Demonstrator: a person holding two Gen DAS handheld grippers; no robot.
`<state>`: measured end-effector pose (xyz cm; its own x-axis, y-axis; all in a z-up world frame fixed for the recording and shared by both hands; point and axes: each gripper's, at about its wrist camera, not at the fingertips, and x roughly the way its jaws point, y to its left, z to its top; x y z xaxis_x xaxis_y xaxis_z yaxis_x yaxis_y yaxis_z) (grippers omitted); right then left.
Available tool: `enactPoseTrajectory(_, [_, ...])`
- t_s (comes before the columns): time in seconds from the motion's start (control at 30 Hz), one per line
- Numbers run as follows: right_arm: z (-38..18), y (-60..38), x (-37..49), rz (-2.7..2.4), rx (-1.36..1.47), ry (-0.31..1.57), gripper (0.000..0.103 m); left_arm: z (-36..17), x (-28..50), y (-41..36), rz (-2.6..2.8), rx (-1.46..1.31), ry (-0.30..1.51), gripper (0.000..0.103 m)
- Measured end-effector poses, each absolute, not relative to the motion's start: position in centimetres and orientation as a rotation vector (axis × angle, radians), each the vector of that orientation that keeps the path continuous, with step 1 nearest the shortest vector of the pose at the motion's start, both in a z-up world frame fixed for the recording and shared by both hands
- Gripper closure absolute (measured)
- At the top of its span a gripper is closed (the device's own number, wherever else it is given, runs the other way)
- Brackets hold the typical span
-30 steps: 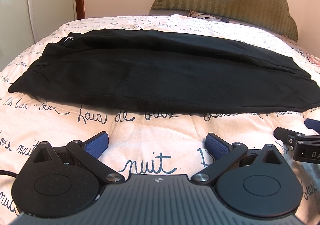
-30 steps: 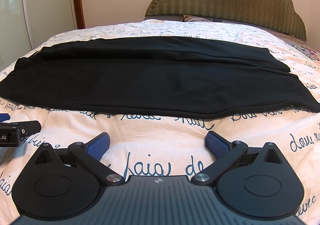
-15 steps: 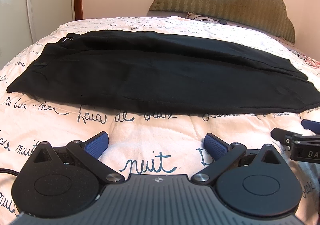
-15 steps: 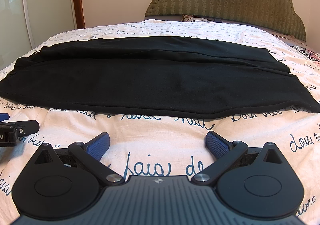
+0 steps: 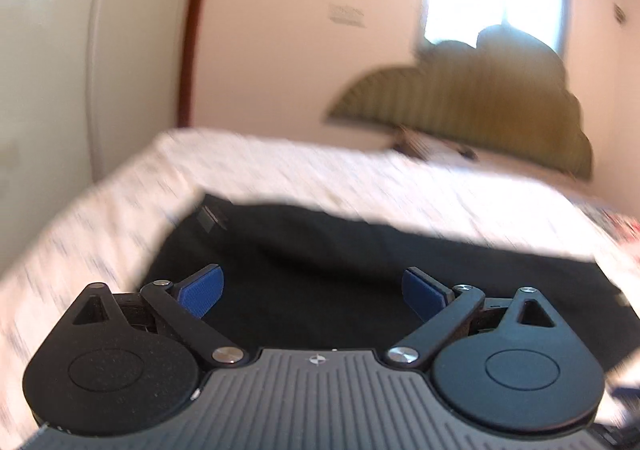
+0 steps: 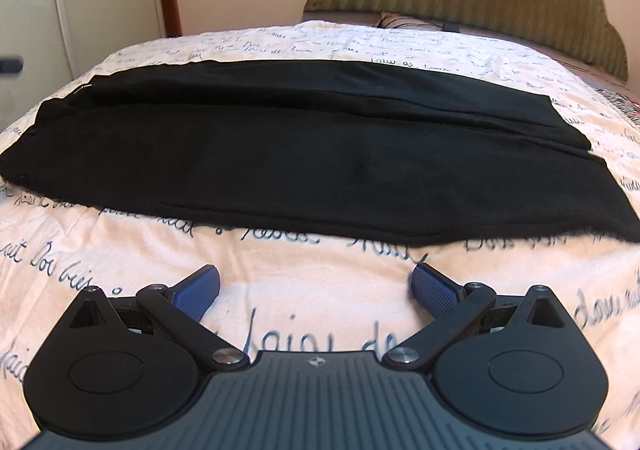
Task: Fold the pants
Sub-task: 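Grasp the waistband end of the black pants with the left gripper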
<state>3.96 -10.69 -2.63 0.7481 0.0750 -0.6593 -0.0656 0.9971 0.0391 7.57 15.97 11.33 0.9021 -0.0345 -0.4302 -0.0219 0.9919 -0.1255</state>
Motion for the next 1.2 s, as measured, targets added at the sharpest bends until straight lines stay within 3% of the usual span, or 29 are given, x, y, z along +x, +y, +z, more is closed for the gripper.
enactPoseTrajectory(0.13, [-0.3,-11.4,4.5,0.096,-0.064,0.672,0.000,12.0,15.6,22.8,-0.071,-0.279,0.482,0.003])
enactPoseTrajectory(0.27, [2.2,-12.4,6.2,0.126,-0.074,0.635,0.000,8.5,25.5,29.2,-0.106,-0.480,0.643,0.004])
enactPoseTrajectory(0.4, [4.1,-13.9,8.8,0.151,0.005,0.607,0.000,5.0,32.9,33.0,-0.068,-0.504,0.729,0.005])
enactPoseTrajectory(0.6, [4.4,-15.6,13.1,0.160,0.127,0.629,0.000,0.7,37.3,34.1,-0.109,-0.543,0.843,0.006])
enactPoseTrajectory(0.9, [4.0,-15.0,17.4,0.230,0.146,0.644,0.000,0.7,39.7,32.4,-0.221,-0.403,0.862,0.006])
enactPoseTrajectory(1.03, [4.2,-13.6,18.6,0.273,0.116,0.648,0.000,0.9,39.4,31.8,-0.248,-0.330,0.855,0.019])
enactPoseTrajectory(1.1, [4.2,-13.0,19.0,0.296,0.107,0.647,0.000,0.8,39.3,32.1,-0.251,-0.320,0.839,0.042])
enactPoseTrajectory(1.13, [4.2,-12.6,19.2,0.305,0.102,0.648,0.000,0.8,39.2,32.3,-0.240,-0.309,0.833,0.062])
enactPoseTrajectory(1.2, [4.3,-12.1,19.4,0.320,0.091,0.648,0.000,0.5,39.2,32.7,-0.234,-0.300,0.824,0.065])
